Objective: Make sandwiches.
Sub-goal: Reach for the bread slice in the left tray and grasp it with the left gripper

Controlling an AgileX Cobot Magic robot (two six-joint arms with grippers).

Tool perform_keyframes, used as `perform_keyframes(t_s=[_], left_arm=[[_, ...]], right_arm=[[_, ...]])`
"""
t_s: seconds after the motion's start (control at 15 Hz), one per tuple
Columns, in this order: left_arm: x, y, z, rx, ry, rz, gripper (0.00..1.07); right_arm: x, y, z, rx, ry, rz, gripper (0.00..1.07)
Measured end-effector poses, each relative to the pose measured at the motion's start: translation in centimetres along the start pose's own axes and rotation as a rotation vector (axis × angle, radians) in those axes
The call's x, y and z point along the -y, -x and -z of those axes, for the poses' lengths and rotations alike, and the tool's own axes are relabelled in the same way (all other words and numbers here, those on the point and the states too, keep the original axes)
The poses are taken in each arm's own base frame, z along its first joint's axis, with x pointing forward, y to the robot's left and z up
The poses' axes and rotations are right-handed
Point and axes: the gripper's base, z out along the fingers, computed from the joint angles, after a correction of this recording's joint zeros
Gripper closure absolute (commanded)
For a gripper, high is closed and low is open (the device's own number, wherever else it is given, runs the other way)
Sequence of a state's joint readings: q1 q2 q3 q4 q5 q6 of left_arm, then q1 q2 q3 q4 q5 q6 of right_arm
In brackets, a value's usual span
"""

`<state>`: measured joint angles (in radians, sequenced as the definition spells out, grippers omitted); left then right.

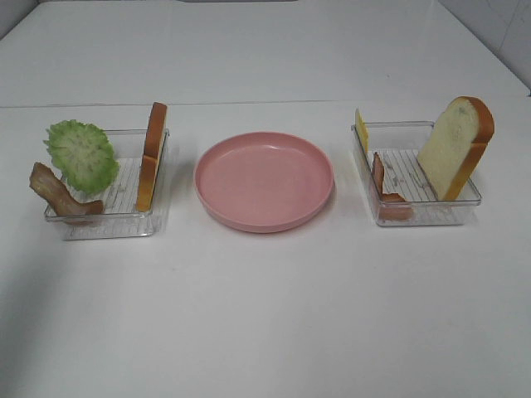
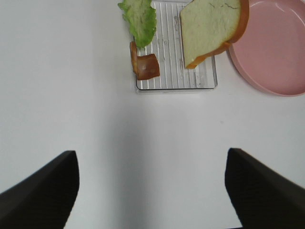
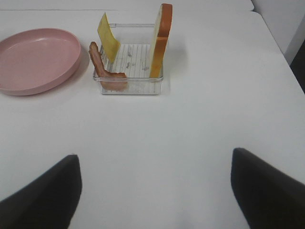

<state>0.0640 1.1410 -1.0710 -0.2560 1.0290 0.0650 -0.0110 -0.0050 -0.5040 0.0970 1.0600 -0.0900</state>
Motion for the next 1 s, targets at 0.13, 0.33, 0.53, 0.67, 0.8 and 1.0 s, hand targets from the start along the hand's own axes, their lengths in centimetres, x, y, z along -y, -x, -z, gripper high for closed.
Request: perform_keyframes(t_s=[0.13,0.33,0.53,0.67,0.8,1.0], left_arm=[[0.3,2.2,-1.4,-0.023,-0.009,-0.030,0.31],[1.9,5.4,-5.0,-0.087,-0.037,-0.088,0.31],[5.3,7.6,-9.5,-0.180,-0.052,-0.161,0.31],[7.0,8.5,-11.4,-0.197,-0.032,-0.179,0.31],[10.4,9.3,-14.6,-0.250,0.003,-0.189,0.31],[13.5,9.0,-17.8,-0.325,0.100,-0.227,0.31]], right_arm=[[0.0,0.0,0.0,0.000,0.000,0.000,0.27],[0.0,0.0,0.0,0.000,0.000,0.000,0.27],[0.0,0.0,0.0,0.000,0.000,0.000,0.27],[0.0,0.0,0.0,0.000,0.000,0.000,0.27],[0.0,0.0,0.0,0.000,0.000,0.000,0.27],[0.0,0.0,0.0,0.000,0.000,0.000,0.27]])
